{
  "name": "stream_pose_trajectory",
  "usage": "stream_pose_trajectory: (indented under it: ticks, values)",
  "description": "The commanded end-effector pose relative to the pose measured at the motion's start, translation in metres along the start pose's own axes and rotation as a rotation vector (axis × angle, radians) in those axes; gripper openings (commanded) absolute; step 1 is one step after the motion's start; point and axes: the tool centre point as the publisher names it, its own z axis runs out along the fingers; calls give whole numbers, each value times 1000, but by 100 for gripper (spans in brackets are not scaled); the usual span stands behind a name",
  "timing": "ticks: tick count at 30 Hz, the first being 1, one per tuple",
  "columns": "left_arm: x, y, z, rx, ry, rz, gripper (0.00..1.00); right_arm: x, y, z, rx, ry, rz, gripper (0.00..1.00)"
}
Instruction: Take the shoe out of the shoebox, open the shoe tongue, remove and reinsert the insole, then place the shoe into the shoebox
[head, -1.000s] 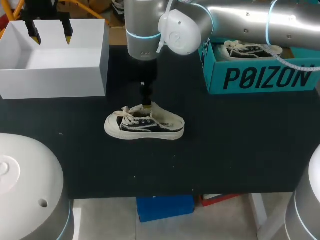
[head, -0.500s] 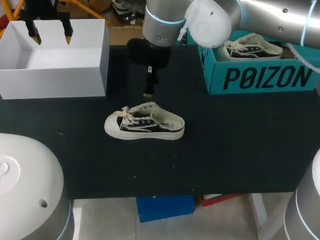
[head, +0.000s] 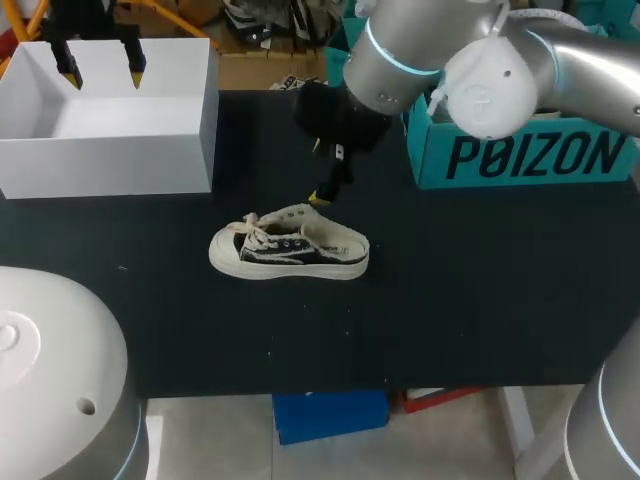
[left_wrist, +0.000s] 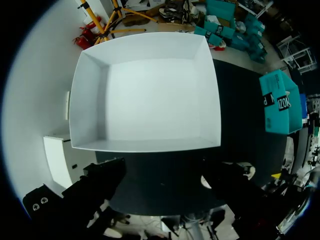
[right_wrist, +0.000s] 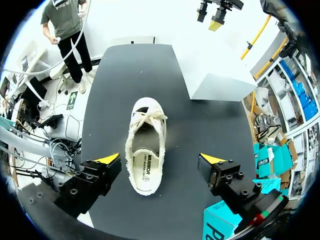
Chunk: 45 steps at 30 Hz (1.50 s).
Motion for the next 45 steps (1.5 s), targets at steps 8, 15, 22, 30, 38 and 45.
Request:
stream_pose_trajectory:
  ticks: [8,15,22,30,38,45]
  values:
    - [0,1,-1,-1,-2,-1,100,5,-23,-9,-202,119,-42,100]
    - [0,1,-1,-1,-2,-1,100,5,-23,-9,-202,119,-42,100]
    - [0,1,-1,-1,-2,-1,100,5,-23,-9,-202,119,-42,100]
    - [0,1,-1,-1,-2,-1,100,12,-26,5,-285,95,0,100]
    - [0,1,-1,-1,-2,-1,100,20,-41,19,-332,77,54,100]
    - [0,1,-1,-1,-2,-1,100,27,-54,33,-347,86,74,100]
